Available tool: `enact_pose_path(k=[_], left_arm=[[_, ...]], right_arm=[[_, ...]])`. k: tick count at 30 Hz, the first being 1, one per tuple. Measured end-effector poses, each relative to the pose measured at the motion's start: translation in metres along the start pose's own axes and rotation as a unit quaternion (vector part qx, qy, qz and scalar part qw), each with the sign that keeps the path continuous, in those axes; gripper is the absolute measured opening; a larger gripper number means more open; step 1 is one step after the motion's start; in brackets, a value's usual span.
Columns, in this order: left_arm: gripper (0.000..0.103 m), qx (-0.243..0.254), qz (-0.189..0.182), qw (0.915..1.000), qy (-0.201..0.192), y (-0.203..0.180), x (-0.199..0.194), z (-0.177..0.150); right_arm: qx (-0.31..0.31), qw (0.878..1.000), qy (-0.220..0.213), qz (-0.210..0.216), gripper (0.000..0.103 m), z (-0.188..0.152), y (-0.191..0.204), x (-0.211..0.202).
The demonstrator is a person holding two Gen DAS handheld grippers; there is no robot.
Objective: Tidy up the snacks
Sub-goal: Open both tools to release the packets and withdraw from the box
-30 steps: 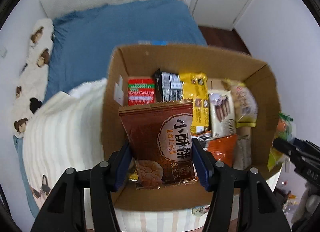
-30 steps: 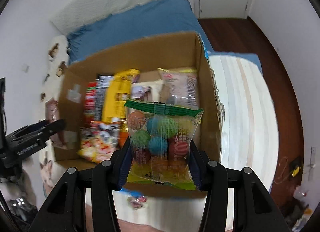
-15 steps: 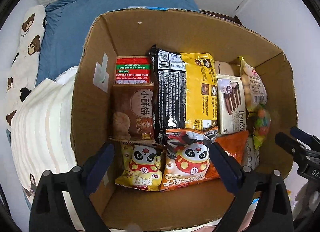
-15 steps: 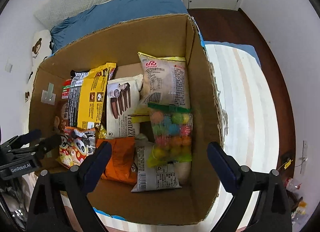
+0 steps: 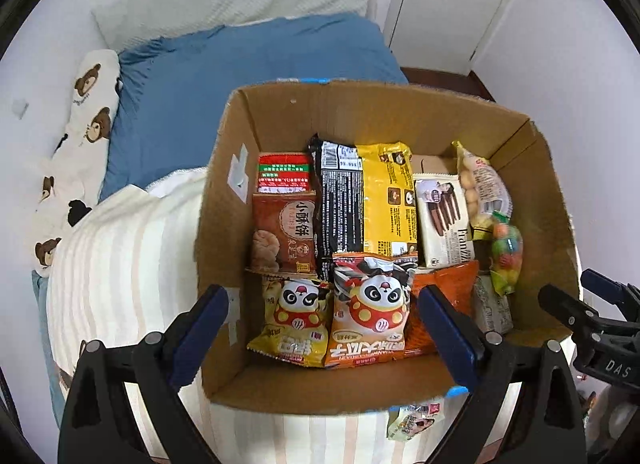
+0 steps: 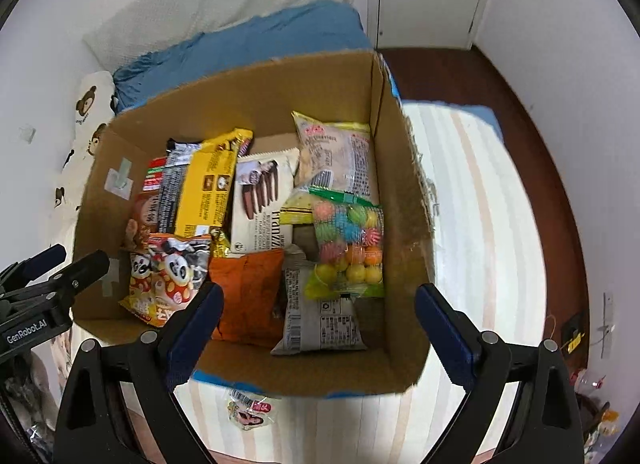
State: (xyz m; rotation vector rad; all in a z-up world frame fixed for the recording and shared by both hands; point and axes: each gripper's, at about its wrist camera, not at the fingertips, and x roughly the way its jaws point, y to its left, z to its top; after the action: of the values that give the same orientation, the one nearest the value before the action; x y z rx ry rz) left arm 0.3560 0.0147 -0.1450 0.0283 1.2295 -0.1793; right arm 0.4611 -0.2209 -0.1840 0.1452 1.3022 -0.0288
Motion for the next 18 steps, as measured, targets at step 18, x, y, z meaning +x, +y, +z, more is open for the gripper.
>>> enact_pose_path(k=[18], left_arm=[[0.097, 0.003, 0.01, 0.996, -0.089, -0.013, -0.082, -0.041]], right_arm=[[-0.028, 0.996, -0.084, 0.002, 0.098, -0.045, 0.02, -0.08]])
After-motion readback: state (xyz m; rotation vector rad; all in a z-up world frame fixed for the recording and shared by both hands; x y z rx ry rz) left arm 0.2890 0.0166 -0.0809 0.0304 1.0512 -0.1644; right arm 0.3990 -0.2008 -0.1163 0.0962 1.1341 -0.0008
